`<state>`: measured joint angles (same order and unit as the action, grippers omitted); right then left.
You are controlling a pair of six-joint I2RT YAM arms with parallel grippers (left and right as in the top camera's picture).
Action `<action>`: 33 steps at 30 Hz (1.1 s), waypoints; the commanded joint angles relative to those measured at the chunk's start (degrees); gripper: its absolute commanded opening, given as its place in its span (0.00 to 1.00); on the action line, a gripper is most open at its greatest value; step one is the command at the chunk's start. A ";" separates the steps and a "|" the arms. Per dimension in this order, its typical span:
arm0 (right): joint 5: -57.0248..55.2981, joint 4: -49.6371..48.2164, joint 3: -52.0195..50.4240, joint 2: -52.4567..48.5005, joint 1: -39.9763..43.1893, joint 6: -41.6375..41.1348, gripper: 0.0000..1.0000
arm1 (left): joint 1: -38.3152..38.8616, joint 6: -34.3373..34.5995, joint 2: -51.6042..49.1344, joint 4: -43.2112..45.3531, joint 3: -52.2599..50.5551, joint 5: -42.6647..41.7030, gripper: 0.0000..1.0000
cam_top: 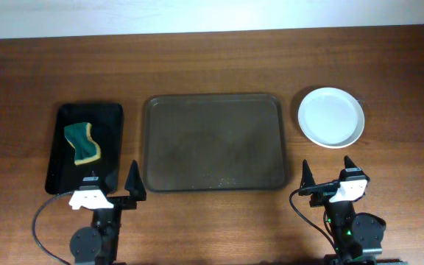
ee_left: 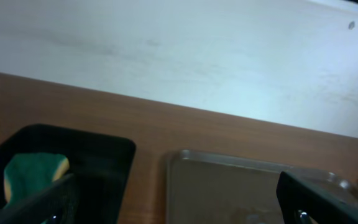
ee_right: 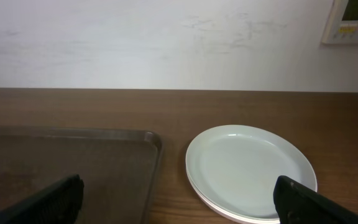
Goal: Clean dirty plates on tray and stack at the side
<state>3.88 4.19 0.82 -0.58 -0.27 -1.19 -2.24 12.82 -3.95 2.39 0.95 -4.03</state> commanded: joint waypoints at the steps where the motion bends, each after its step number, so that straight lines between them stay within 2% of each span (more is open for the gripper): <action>1: -0.04 0.00 -0.50 0.37 -0.48 0.33 0.98 | 1.77 -0.94 3.67 -4.98 -0.48 9.09 0.99; 4: -0.04 0.00 -0.50 0.37 -0.48 0.35 0.99 | 1.81 -1.01 3.67 -6.67 -0.48 10.32 0.99; 7: -0.02 0.00 -0.50 0.37 -0.48 0.33 0.98 | 2.03 -13.46 3.67 -7.23 -0.37 7.30 0.99; 8: -0.02 -0.02 -0.50 0.37 -0.46 0.35 0.99 | 2.10 -15.30 3.67 -7.23 -0.37 7.32 0.99; 33: -0.04 0.00 -0.50 0.37 -0.48 0.33 0.99 | 2.10 -15.52 3.65 -7.02 -0.37 7.74 0.99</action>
<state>3.90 4.19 0.82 -0.58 -0.27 -1.19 -0.43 -1.78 -0.95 -4.58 0.84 4.29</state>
